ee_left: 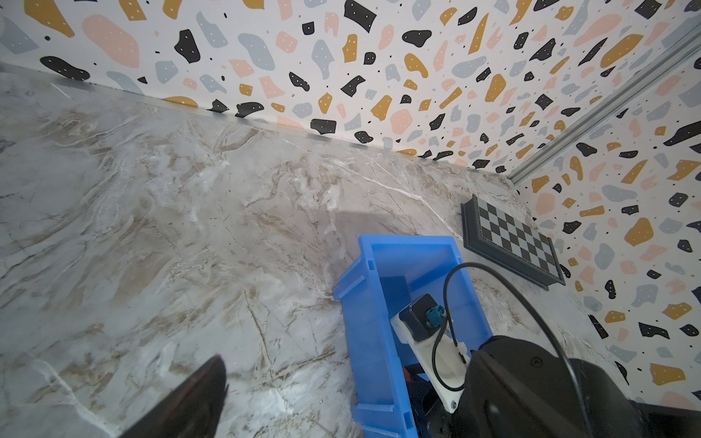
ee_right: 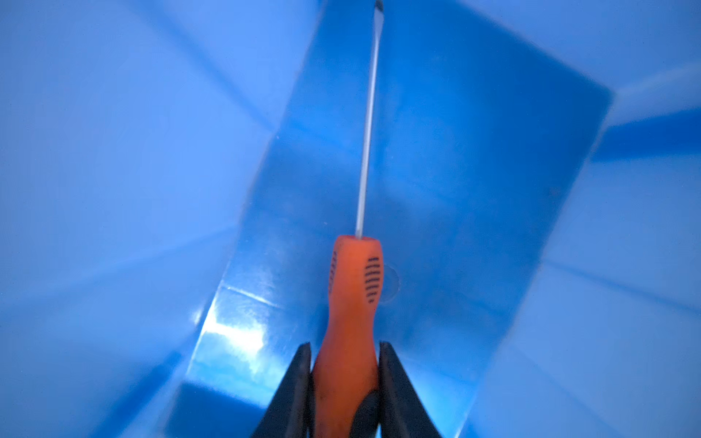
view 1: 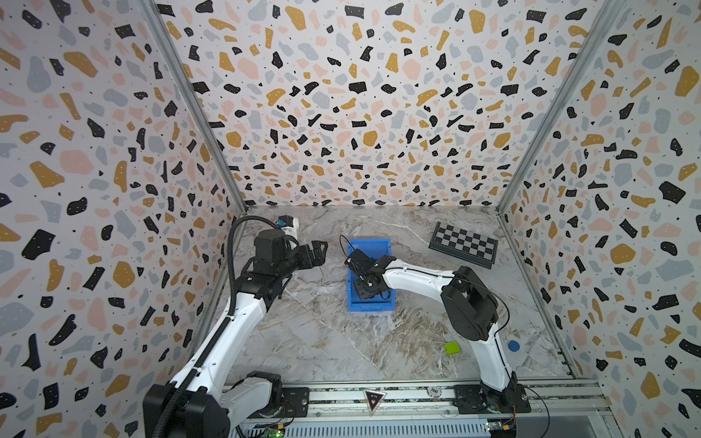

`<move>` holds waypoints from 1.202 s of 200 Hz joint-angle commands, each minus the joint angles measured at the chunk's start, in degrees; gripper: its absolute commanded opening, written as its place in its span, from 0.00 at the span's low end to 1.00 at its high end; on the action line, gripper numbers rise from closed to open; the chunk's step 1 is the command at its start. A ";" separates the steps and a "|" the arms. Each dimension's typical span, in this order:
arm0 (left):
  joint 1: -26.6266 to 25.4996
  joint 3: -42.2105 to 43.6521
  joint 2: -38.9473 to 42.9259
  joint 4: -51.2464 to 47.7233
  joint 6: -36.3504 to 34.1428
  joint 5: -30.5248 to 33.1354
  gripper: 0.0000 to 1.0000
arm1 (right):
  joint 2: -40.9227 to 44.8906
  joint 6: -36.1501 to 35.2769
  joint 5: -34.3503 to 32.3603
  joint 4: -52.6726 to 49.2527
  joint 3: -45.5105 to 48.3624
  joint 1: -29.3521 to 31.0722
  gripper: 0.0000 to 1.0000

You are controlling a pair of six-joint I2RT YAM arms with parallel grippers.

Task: Put the screwdriver in the bin
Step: 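Lower the held screwdriver into the blue bin with the right gripper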

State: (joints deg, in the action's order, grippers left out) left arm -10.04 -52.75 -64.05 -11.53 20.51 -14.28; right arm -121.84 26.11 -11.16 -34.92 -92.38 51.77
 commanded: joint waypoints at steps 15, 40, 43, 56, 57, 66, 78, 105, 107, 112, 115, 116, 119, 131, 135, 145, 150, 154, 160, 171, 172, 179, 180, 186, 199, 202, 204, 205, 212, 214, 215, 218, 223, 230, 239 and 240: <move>-0.15 1.31 -0.01 1.91 -0.78 0.83 1.00 | -0.50 0.79 -0.44 -1.39 -1.71 0.27 0.20; -0.16 0.21 -0.38 0.83 -1.17 1.28 1.00 | -0.74 0.57 -0.29 -1.72 -2.54 0.27 0.21; -0.15 0.19 -0.33 0.86 -1.14 1.33 1.00 | -0.64 0.57 -0.35 -1.73 -2.60 0.26 0.21; -0.19 0.28 -0.07 0.99 -1.10 1.43 1.00 | -0.70 0.44 -0.53 -1.66 -2.47 0.33 0.21; -0.17 0.28 -0.04 1.03 -1.14 1.44 1.00 | -0.69 0.44 -0.48 -1.65 -2.46 0.30 0.21; -0.15 0.37 -0.02 0.98 -1.03 1.58 1.00 | -0.83 0.51 -0.44 -1.71 -2.37 0.35 0.21; -0.20 0.45 0.07 0.89 -1.07 1.54 1.00 | -0.85 0.60 -0.44 -1.73 -2.29 0.27 0.21; -0.15 0.46 0.37 0.87 -1.05 1.68 1.00 | -0.39 0.61 -0.36 -1.65 -1.93 0.27 0.24; -0.15 0.46 0.41 0.96 -1.01 1.71 1.00 | -0.30 0.65 -0.36 -1.65 -1.86 0.31 0.24; -0.16 0.46 0.46 0.96 -0.96 1.79 1.00 | -0.22 0.61 -0.35 -1.73 -1.86 0.29 0.24; -0.15 0.46 0.42 0.97 -1.00 1.76 1.00 | -0.15 0.53 -0.37 -1.69 -1.84 0.30 0.24; -0.11 0.46 0.38 0.98 -0.95 1.78 1.00 | -0.15 0.53 -0.36 -1.71 -1.84 0.33 0.24; -0.15 0.46 0.34 0.90 -0.94 1.72 1.00 | -0.13 0.55 -0.43 -1.73 -1.84 0.28 0.24; -0.20 0.46 0.33 0.98 -0.93 1.74 1.00 | 0.11 0.53 -0.57 -1.73 -1.84 0.27 0.24; -0.16 0.46 0.28 0.98 -0.90 1.77 1.00 | 0.26 0.46 -0.62 -1.82 -1.92 0.30 0.25; -0.17 0.46 0.24 0.98 -0.83 1.72 1.00 | 0.45 0.49 -0.60 -1.95 -2.01 0.32 0.25; -0.15 0.46 0.24 1.07 -0.83 1.78 1.00 | 0.62 0.52 -0.60 -2.00 -2.09 0.33 0.25; -0.15 0.46 0.24 1.05 -0.79 1.77 1.00 | 0.73 0.52 -0.62 -2.00 -2.10 0.34 0.26; -0.17 0.38 0.24 1.07 -0.79 1.72 1.00 | 0.93 0.53 -0.70 -2.00 -2.17 0.35 0.26; -0.16 0.37 0.24 0.98 -0.81 1.72 1.00 | 1.30 0.53 -0.99 -2.09 -2.24 0.38 0.26; -0.20 0.37 0.24 0.98 -0.82 1.76 1.00 | 1.36 0.52 -1.03 -2.09 -2.26 0.36 0.26; -0.18 0.37 0.33 0.94 -0.80 1.72 1.00 | 1.48 0.52 -1.23 -2.09 -2.28 0.35 0.27; -0.21 0.37 0.33 0.92 -0.81 1.76 1.00 | 1.54 0.52 -1.23 -2.09 -2.28 0.39 0.27; -0.15 0.37 0.41 0.93 -0.75 1.81 1.00 | 1.65 0.52 -1.32 -2.25 -2.36 0.37 0.27; -0.15 0.37 0.42 0.92 -0.74 1.74 1.00 | 1.77 0.52 -1.50 -2.43 -2.46 0.35 0.28; -0.22 0.37 0.42 0.82 -0.80 1.78 1.00 | 1.79 0.53 -1.50 -2.44 -2.46 0.37 0.28; -0.12 0.37 0.48 0.85 -0.82 1.80 1.00 | 1.79 0.53 -1.50 -2.44 -2.46 0.38 0.28; -0.14 0.37 0.50 0.87 -0.82 1.84 1.00 | 1.78 0.57 -1.50 -2.44 -2.46 0.36 0.28; -0.20 0.37 0.59 0.89 -0.76 1.85 1.00 | 1.87 0.54 -1.50 -2.44 -2.43 0.39 0.29; -0.23 0.37 0.59 0.85 -0.81 1.86 1.00 | 1.87 0.53 -1.50 -2.44 -2.45 0.40 0.29; -0.24 0.37 0.59 0.83 -0.82 1.87 1.00 | 1.87 0.57 -1.50 -2.44 -2.45 0.38 0.29; -0.17 0.29 0.67 0.77 -0.86 1.90 1.00 | 1.91 0.53 -1.50 -2.51 -2.46 0.40 0.29; -0.16 0.28 0.78 0.69 -0.90 1.94 1.00 | 1.87 0.57 -1.58 -2.52 -2.46 0.46 0.30; -0.20 0.37 0.93 0.64 -0.99 2.11 1.00 | 1.87 0.52 -1.63 -2.59 -2.50 0.45 0.30; -0.20 0.46 1.14 0.62 -1.00 2.16 1.00 | 1.85 0.54 -1.84 -2.74 -2.63 0.44 0.31; -0.17 0.50 1.13 0.63 -0.96 2.16 1.00 | 1.86 0.53 -1.84 -2.77 -2.67 0.44 0.32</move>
State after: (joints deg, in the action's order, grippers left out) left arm -10.04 -52.27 -64.31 -11.60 20.27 -12.73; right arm -122.74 26.11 -11.64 -35.64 -92.97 51.83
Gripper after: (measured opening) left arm 0.995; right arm 0.306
